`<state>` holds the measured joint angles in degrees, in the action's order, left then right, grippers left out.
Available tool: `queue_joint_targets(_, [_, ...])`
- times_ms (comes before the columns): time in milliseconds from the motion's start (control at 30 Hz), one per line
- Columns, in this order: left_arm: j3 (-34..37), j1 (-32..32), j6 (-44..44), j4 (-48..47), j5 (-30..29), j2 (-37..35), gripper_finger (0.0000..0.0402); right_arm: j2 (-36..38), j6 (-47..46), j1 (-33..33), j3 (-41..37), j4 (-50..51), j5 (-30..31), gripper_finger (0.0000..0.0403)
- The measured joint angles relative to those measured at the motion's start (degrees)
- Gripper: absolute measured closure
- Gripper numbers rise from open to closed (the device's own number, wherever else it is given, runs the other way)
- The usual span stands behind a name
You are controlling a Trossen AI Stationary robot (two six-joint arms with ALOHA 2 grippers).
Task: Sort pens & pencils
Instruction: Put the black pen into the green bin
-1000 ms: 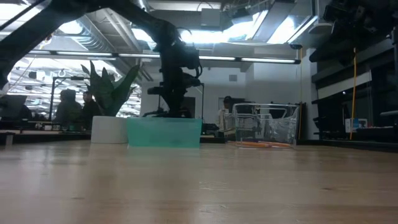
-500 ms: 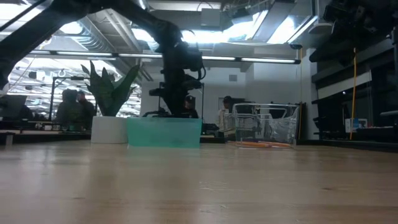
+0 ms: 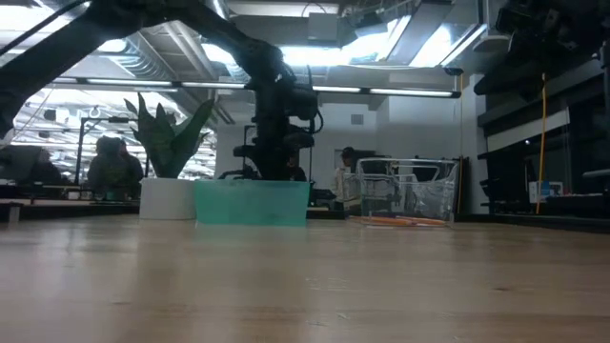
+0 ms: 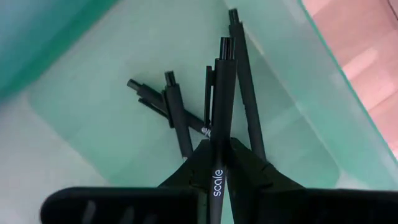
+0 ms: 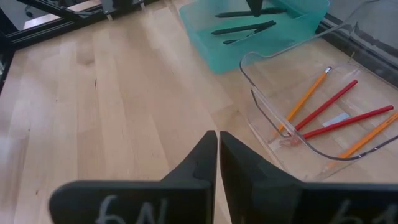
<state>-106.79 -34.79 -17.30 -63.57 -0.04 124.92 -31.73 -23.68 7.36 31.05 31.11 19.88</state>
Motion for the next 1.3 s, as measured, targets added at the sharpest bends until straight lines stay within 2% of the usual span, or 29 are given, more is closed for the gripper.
queue_joint_targets(500, [-0.1, 0.2, 0.0, 1.7, -0.1, 5.3, 0.0382, 0.0, 0.0, 0.0, 0.0, 0.0, 0.0, 0.0382])
queue_joint_targets(1033, [0.0, -0.2, 1.5, 2.8, -0.4, 5.4, 0.0381, 0.0, -0.1, 0.0, 0.0, 0.0, 0.0, 0.0382])
queue_joint_targets(1300, [-0.1, -0.1, 1.5, 2.8, -0.3, 5.3, 0.0336, 0.0, -0.1, 0.0, 0.0, 0.0, 0.0, 0.0382])
